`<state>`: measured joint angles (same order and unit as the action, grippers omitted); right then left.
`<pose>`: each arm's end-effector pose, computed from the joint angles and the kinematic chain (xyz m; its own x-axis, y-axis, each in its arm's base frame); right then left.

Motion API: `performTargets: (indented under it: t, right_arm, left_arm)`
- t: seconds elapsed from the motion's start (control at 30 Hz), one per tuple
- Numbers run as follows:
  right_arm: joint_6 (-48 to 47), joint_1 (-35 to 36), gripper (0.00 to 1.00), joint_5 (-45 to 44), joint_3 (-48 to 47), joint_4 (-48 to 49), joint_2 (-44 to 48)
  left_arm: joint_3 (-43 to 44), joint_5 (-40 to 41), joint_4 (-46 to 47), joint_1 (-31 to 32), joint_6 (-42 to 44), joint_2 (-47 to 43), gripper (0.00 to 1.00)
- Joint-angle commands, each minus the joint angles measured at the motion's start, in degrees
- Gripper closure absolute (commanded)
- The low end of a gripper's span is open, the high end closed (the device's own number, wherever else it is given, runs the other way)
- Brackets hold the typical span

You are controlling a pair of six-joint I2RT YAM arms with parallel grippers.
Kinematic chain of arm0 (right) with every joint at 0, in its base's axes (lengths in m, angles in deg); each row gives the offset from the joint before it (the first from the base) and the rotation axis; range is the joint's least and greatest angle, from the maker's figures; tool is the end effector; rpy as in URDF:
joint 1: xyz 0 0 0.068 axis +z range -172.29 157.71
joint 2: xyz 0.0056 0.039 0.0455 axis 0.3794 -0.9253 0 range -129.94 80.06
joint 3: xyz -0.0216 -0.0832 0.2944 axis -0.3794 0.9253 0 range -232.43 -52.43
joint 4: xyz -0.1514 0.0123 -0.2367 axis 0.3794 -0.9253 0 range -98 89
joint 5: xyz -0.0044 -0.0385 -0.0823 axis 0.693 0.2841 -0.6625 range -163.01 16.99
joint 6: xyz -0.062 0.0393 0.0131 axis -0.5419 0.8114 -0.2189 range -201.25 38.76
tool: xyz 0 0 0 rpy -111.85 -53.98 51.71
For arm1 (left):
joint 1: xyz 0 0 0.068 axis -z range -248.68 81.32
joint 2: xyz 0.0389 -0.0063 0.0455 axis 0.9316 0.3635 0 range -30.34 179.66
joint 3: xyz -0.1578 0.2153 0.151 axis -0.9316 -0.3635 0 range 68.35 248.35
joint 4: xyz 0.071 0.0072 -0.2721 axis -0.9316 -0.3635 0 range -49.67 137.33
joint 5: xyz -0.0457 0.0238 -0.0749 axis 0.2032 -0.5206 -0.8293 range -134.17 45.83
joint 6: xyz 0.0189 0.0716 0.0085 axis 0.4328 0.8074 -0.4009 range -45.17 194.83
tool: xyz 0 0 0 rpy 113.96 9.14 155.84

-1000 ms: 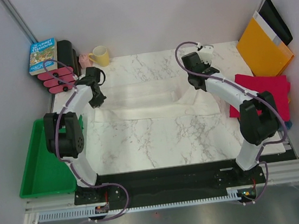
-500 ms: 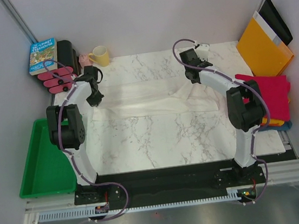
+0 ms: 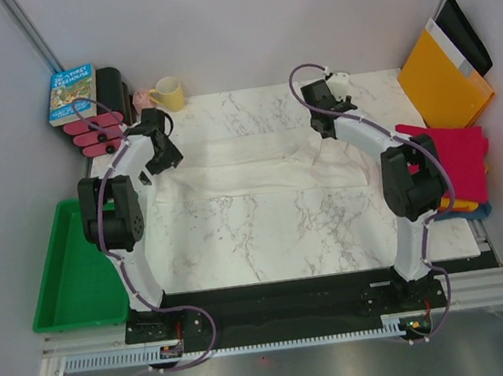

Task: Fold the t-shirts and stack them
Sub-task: Fold the other side of the tshirt into a rectangle, then rotate the tshirt 90 degrees

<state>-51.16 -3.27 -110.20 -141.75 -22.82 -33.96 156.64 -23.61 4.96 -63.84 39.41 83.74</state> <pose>0.4791 0.1252 0.2400 -0.5267 0.2409 -0.8152 0.4595 0.8875 -0.0346 0.4572 -0.0166 0.2015 -0.7241 -0.4833 -0.4921 -0.5777 0.8147 0.0499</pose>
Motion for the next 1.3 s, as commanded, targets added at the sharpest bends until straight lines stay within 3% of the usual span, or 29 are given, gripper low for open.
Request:
performTargets:
  t: [0.0, 0.07, 0.13, 0.2, 0.23, 0.27, 0.43, 0.83, 1.27]
  right_arm:
    - [-0.6, 1.5, 0.40, 0.5, 0.5, 0.6, 9.2]
    - [0.1, 3.3, 0.35, 0.1, 4.6, 0.6, 13.1]
    - [1.1, 4.4, 0.42, 1.0, 10.0, 0.5, 16.5]
    - [2.5, 5.8, 0.66, 2.3, 15.9, 0.6, 18.5]
    - [4.4, 6.1, 0.96, 2.7, 17.8, 0.7, 19.7]
    - [5.3, 6.5, 1.00, 3.4, 19.7, 1.0, 20.0]
    - [8.6, 6.6, 1.00, 6.0, 27.4, 3.3, 18.8]
    - [11.7, 6.8, 1.00, 8.5, 26.7, 0.0, 13.0]
    - [14.6, 6.7, 1.00, 10.8, 34.3, -6.6, 19.2]
  left_arm:
    - [1.2, 1.6, -0.2, 2.3, -0.9, -8.2, 0.01]
    - [-0.7, 1.3, -0.1, 3.2, -1.2, -9.9, 0.01]
    - [-2.7, -0.3, 0.1, 5.0, -1.3, -11.3, 0.05]
    - [-4.2, -1.0, 0.9, 6.9, -1.7, -11.9, 0.08]
    - [-5.7, -1.1, 1.4, 7.5, -1.8, -11.8, 0.10]
    - [-6.2, -1.0, 1.7, 8.2, -2.2, -11.4, 0.11]
    - [-7.3, -3.0, 2.0, 9.4, -4.0, -6.9, 0.16]
    - [-8.9, -5.2, -2.2, 9.1, -6.8, 1.7, 0.16]
    - [-20.2, -6.2, -6.2, 8.9, -5.7, -4.6, 0.14]
